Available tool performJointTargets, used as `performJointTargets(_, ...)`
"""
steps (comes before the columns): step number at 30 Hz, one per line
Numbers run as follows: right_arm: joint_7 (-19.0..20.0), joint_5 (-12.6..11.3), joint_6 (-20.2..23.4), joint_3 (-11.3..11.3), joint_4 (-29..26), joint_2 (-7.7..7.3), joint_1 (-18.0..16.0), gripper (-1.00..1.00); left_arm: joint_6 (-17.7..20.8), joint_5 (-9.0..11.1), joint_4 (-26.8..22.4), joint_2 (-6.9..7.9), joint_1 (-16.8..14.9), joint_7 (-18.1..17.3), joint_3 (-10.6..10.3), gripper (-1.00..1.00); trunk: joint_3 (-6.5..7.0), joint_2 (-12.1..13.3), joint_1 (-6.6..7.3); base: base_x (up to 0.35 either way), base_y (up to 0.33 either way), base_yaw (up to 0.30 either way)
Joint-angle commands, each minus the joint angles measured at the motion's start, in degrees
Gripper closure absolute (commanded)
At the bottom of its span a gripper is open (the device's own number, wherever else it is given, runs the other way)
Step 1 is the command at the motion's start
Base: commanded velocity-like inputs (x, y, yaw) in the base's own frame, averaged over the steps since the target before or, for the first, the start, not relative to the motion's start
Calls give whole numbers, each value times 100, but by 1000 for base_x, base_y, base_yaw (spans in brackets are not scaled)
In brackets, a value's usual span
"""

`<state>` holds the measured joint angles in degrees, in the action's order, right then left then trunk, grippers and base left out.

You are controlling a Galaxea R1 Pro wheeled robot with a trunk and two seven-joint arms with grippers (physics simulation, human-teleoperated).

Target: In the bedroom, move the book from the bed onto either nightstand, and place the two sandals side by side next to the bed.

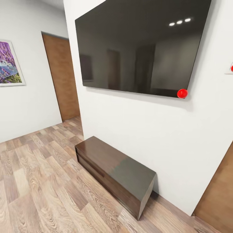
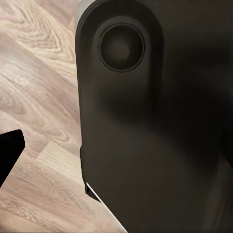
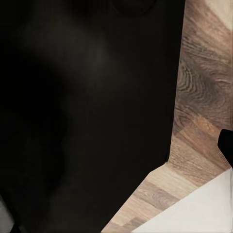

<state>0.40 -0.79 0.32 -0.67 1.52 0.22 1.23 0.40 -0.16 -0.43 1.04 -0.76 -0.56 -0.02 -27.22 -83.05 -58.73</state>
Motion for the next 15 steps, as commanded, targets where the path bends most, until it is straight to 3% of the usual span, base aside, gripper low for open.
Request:
performJointTargets(1, 4, -8, 3, -5, -3, -1, 0, -100, 4, -2, -1, 1, -3, -6, 0, -100, -6, -2, 0, 0, 0, 256)
performJointTargets(15, 4, -1, 4, -3, -3, -5, 0, -100, 4, -2, -1, 1, -3, -6, -3, -100, -36, -2, 0, 0, 0, 264)
